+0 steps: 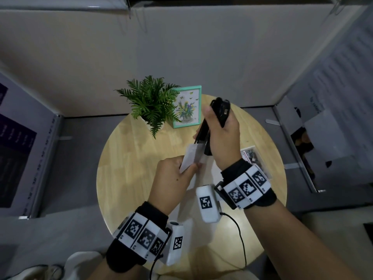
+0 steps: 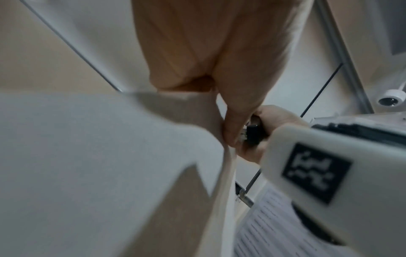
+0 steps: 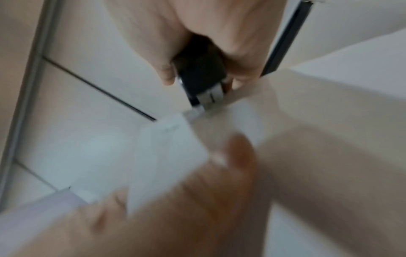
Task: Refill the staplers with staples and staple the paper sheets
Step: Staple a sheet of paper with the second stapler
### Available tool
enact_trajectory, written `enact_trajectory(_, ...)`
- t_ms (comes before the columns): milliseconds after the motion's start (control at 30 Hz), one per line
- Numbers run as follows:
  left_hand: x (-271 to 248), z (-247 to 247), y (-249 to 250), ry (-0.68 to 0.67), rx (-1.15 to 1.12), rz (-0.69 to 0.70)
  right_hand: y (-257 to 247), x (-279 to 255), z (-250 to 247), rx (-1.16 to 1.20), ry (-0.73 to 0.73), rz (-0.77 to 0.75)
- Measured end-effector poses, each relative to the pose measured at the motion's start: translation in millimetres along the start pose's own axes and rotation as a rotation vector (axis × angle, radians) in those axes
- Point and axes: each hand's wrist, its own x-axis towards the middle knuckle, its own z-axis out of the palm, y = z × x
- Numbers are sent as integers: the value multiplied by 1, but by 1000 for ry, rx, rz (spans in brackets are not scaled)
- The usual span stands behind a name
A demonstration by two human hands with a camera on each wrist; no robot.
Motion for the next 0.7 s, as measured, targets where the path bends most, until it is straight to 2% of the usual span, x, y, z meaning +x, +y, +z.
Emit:
enact_trajectory(100, -1, -5, -7, 66, 245, 174, -4, 4, -12, 120, 86, 19)
enact_trajectory(200, -4, -11, -10, 154, 397, 238, -5, 2, -30, 195, 170, 115)
enact_trajectory(333, -8, -11, -11, 203, 501, 330, -5, -17, -45, 154, 25, 422)
enact_trajectory(400, -9, -9, -9, 234, 489, 375, -4, -27, -46, 135, -69, 508)
enact_trajectory(500, -10, -6, -5, 247, 510, 410, -2, -37, -42, 115, -157, 544)
enact_trajectory(700, -11, -4, -4, 211, 528, 446, -7, -42, -31, 71, -152, 508)
